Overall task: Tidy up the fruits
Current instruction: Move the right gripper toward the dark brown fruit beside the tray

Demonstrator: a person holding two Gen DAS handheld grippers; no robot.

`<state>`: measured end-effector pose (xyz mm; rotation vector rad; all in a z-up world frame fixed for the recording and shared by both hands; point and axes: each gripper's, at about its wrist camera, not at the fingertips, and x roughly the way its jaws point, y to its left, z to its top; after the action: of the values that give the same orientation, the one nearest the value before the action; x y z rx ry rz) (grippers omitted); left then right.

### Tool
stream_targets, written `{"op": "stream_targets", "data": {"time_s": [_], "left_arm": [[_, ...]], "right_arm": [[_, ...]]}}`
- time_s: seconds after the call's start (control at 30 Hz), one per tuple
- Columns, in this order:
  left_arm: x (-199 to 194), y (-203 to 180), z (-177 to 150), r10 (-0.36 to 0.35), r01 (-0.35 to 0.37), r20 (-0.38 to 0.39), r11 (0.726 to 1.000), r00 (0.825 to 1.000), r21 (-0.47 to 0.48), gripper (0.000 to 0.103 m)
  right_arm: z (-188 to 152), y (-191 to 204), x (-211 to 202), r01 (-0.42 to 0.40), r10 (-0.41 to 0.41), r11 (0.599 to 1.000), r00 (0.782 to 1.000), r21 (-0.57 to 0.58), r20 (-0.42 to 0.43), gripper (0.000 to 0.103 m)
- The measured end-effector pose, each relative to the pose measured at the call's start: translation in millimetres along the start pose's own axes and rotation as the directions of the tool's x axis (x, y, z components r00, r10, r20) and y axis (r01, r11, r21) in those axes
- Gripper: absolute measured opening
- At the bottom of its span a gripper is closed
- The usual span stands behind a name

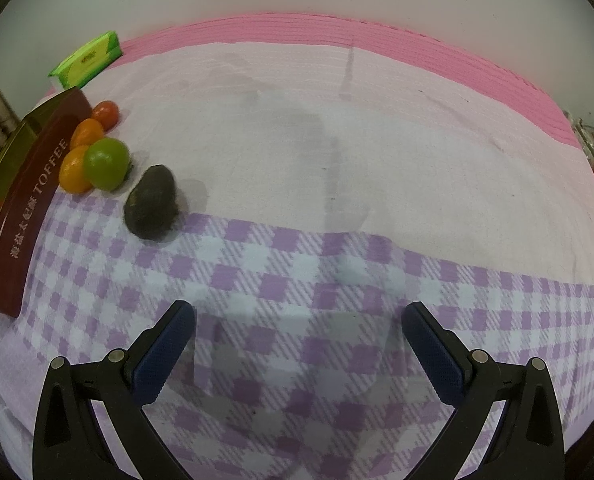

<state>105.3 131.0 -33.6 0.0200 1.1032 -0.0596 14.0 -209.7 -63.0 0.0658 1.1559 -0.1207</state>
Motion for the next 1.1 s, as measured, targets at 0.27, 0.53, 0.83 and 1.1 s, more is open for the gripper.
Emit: {"op": "stream_targets", "data": {"time_s": [0.27, 0.53, 0.83, 1.1], "left_arm": [[-17.4, -4.7, -12.0, -0.012, 0.012, 0.013, 1.0, 1.0, 0.008, 0.068], [-27.0, -0.4, -16.9, -0.008, 0.008, 0.026, 1.0, 1.0, 0.002, 0.071], [-38.7, 12.7, -20.9, -0.008, 0.009, 0.04, 0.999, 0.999, -0.034, 0.077], [-45.6, 24.1, -24.0, -0.008, 0.011, 0.047, 0.998, 0.999, -0.067, 0.081]], "right_arm": [[3.4, 29.3, -2.0, -0.018, 0.019, 0.997, 1.0, -0.071, 0.006, 0.101], [11.4, 54.2, -3.1, -0.055, 0.059, 0.99, 0.998, -0.128, 0.029, 0.086], [16.5, 73.6, -7.1, -0.045, 0.055, 0.984, 0.997, -0.171, 0.052, 0.073], [21.1, 82.2, -8.3, -0.057, 0.068, 0.981, 0.996, -0.186, 0.05, 0.052]]}}
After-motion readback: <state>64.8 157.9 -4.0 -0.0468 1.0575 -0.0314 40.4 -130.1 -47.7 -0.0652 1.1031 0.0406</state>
